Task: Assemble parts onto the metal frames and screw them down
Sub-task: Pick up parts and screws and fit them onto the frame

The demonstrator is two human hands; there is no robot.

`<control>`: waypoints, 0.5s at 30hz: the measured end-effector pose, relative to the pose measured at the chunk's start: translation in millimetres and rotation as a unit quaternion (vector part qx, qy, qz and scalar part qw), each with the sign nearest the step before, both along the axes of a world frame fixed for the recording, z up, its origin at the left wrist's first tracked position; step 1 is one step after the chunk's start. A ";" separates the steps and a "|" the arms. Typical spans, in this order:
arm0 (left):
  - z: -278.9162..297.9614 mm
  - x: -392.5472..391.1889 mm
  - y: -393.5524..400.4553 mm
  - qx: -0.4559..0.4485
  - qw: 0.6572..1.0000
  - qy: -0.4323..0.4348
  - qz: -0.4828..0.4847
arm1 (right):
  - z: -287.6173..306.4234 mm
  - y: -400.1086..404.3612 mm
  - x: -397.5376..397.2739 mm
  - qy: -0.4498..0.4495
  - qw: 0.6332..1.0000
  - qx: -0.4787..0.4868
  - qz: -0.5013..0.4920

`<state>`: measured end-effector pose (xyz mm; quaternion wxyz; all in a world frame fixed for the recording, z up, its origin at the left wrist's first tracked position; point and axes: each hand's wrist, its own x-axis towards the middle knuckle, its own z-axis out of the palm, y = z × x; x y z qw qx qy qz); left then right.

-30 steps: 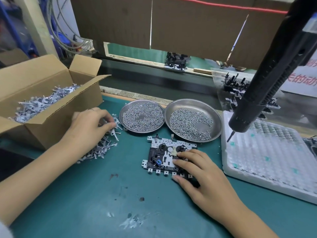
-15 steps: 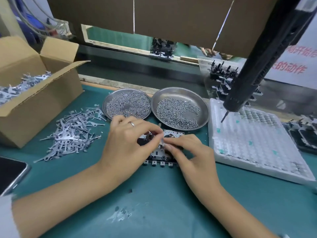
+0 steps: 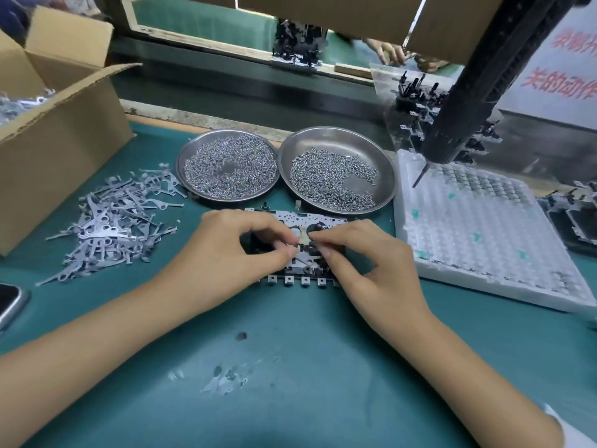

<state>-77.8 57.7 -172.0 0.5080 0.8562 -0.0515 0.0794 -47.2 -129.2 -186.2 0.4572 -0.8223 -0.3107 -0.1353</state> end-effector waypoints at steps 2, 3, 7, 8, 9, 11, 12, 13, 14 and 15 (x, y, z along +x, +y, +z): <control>1.6 -0.6 0.1 0.008 1.000 0.007 -0.002 | -1.4 -0.1 -1.9 -0.021 1.000 -0.018 0.008; 2.3 -0.9 0.4 0.009 1.000 0.011 -0.002 | -2.2 -0.4 -2.7 -0.034 0.999 -0.030 0.013; 4.2 -1.0 1.1 -0.003 1.000 0.027 0.003 | -3.5 -2.7 -3.0 -0.067 0.995 -0.067 0.029; 4.8 -1.1 1.1 -0.005 1.000 0.030 0.002 | -3.6 -3.2 -2.3 -0.067 0.995 -0.070 0.031; 5.1 -1.1 1.3 -0.006 0.999 0.032 0.000 | -4.0 -3.4 -1.8 -0.066 0.995 -0.073 0.031; 5.7 -0.9 1.8 0.000 0.999 0.034 -0.002 | -5.7 -3.2 -1.3 -0.069 0.994 -0.081 0.031; 6.1 -1.0 1.8 0.004 0.999 0.035 -0.002 | -6.6 -2.9 -1.7 -0.073 0.993 -0.084 0.030; 6.3 -1.3 1.7 0.005 0.999 0.035 -0.003 | -7.4 -2.7 -2.1 -0.077 0.993 -0.086 0.030; 6.5 -1.6 1.4 0.004 0.999 0.036 -0.004 | -8.0 -2.5 -2.6 -0.080 0.993 -0.085 0.029; 6.5 -1.9 1.2 0.005 0.999 0.037 -0.007 | -8.6 -2.2 -3.4 -0.083 0.993 -0.082 0.027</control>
